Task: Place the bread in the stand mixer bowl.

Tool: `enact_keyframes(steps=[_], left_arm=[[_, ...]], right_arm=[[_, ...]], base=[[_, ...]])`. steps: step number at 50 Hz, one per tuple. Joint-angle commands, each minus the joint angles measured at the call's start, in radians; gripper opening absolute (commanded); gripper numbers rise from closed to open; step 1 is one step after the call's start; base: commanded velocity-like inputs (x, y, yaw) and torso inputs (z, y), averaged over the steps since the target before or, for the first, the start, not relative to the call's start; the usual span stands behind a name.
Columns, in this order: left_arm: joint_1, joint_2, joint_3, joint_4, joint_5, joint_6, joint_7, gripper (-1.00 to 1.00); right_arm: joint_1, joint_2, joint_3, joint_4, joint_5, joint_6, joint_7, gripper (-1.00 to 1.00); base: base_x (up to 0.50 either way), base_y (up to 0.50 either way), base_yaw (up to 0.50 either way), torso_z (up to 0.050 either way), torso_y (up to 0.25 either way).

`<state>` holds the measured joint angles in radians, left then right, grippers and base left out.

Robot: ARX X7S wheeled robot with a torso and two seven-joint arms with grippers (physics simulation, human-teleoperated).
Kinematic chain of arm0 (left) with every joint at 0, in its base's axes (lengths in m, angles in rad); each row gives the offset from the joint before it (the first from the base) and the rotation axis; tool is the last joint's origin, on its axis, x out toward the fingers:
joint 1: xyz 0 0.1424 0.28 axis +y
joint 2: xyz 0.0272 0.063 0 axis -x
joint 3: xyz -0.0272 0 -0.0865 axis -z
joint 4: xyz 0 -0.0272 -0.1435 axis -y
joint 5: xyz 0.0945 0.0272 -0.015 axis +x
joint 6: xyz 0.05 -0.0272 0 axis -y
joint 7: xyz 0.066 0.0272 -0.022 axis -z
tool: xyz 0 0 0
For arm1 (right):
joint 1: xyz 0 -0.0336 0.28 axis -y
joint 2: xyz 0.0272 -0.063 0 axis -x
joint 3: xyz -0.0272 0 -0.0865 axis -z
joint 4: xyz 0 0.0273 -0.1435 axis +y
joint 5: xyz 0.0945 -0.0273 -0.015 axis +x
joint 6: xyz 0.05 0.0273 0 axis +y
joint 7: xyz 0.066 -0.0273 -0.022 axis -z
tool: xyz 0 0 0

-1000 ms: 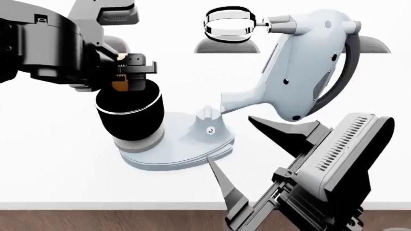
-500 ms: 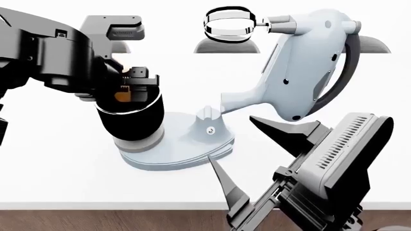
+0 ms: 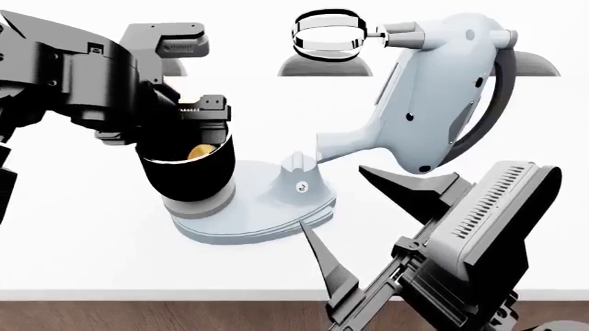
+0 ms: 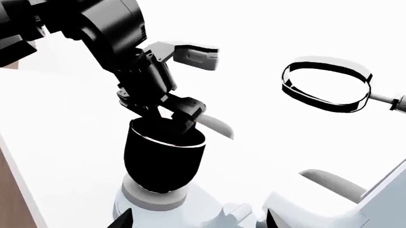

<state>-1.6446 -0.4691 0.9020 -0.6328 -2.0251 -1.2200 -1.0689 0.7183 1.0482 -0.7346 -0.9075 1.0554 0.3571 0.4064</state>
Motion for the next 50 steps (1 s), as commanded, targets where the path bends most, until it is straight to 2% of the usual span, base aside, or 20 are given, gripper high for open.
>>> enact_keyframes(steps=[1, 9, 13, 16, 25, 40, 50], left_arm=[[-0.021, -0.010, -0.001, 0.009, 0.016, 0.011, -0.007, 1.00], [-0.060, -0.071, -0.061, 0.127, -0.055, 0.046, -0.094, 1.00], [-0.096, -0.128, -0.123, 0.257, -0.110, 0.077, -0.149, 1.00], [-0.110, -0.188, -0.188, 0.430, -0.135, 0.104, -0.180, 1.00], [-0.044, -0.290, -0.254, 0.693, -0.216, 0.162, -0.253, 1.00], [0.167, -0.411, -0.387, 1.051, -0.199, 0.272, -0.222, 1.00], [0.347, -0.475, -0.533, 1.272, -0.110, 0.341, -0.108, 1.00]], right_arm=[[0.003, 0.006, 0.003, -0.003, 0.007, -0.001, 0.003, 1.00], [0.013, 0.020, 0.013, -0.021, 0.026, -0.002, 0.017, 1.00], [0.020, 0.030, 0.022, -0.033, 0.040, -0.004, 0.026, 1.00], [0.020, 0.036, 0.027, -0.039, 0.045, -0.010, 0.032, 1.00], [0.044, 0.035, 0.037, -0.055, 0.075, -0.002, 0.061, 1.00], [0.048, 0.036, 0.040, -0.051, 0.085, -0.006, 0.073, 1.00], [0.049, 0.042, 0.043, -0.059, 0.091, -0.012, 0.079, 1.00]], base=[[0.00, 0.00, 0.00, 0.000, 0.000], [0.00, 0.00, 0.00, 0.000, 0.000], [0.00, 0.00, 0.00, 0.000, 0.000], [0.00, 0.00, 0.00, 0.000, 0.000], [0.00, 0.00, 0.00, 0.000, 0.000], [0.00, 0.00, 0.00, 0.000, 0.000], [0.00, 0.00, 0.00, 0.000, 0.000]])
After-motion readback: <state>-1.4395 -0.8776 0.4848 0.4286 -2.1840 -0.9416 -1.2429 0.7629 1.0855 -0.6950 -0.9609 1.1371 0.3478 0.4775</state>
